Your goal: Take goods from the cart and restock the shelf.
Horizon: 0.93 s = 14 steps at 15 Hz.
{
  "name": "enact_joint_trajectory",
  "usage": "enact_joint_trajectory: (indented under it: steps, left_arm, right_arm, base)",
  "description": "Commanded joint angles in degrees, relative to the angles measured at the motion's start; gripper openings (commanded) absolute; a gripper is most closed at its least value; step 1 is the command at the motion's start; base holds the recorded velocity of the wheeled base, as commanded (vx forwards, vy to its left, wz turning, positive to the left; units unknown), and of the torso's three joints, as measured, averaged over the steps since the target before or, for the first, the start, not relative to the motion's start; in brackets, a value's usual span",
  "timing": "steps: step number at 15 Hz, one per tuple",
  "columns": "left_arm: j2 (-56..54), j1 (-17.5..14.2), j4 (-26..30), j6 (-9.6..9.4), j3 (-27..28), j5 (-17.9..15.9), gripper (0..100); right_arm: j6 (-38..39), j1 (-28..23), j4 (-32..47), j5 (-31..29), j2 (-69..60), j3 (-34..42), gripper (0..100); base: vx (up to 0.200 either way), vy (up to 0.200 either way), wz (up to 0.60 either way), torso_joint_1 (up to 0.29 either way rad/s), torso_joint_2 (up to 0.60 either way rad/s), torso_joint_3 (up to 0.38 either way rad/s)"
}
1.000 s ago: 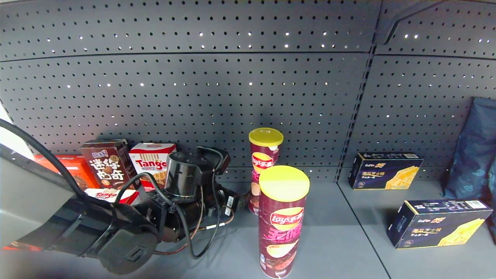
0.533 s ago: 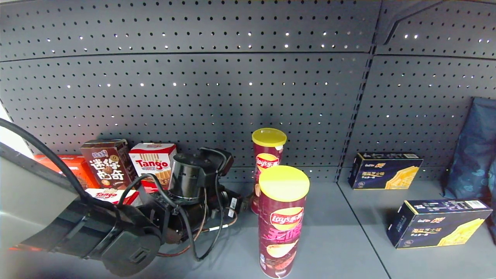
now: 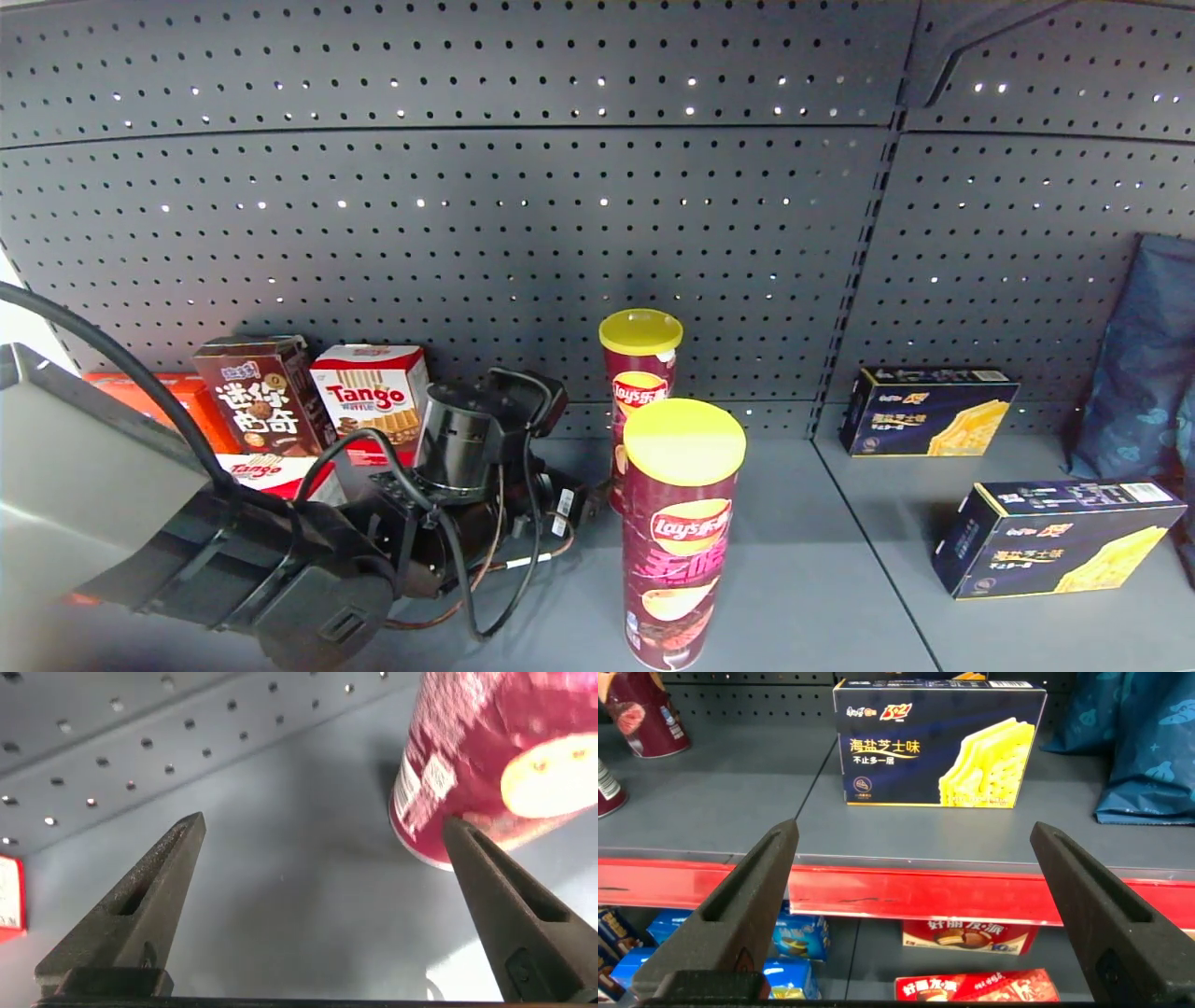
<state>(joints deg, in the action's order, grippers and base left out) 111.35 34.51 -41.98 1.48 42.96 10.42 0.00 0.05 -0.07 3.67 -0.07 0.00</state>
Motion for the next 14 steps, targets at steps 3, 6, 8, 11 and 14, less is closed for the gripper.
enact_joint_trajectory:
  steps: [3,6,8,11,14]
  left_arm:
    - [-1.0,0.2,0.0,0.02,-1.1,0.0,100]
    - [-0.7,0.0,-0.1,0.11,-0.3,0.0,100]
    - [-0.1,0.0,-0.1,0.11,0.7,0.0,100]
    - [0.5,-0.1,0.0,0.11,1.5,0.0,100]
    - [0.8,-0.2,-0.1,0.11,1.6,0.0,100]
  right_arm:
    - [0.0,0.0,0.0,0.0,0.1,0.0,100]
    - [0.0,0.0,0.0,0.0,0.1,0.0,100]
    - [0.0,0.0,0.0,0.0,0.1,0.0,100]
    - [0.0,0.0,0.0,0.0,0.1,0.0,100]
    - [0.0,0.0,0.0,0.0,0.1,0.0,100]
  base:
    - [0.0,0.0,0.0,0.0,0.0,0.0]
    - [0.0,0.0,0.0,0.0,0.0,0.0]
    - [0.0,0.0,0.0,0.0,0.0,0.0]
    - [0.0,0.0,0.0,0.0,0.0,0.0]
    - [0.0,0.0,0.0,0.0,0.0,0.0]
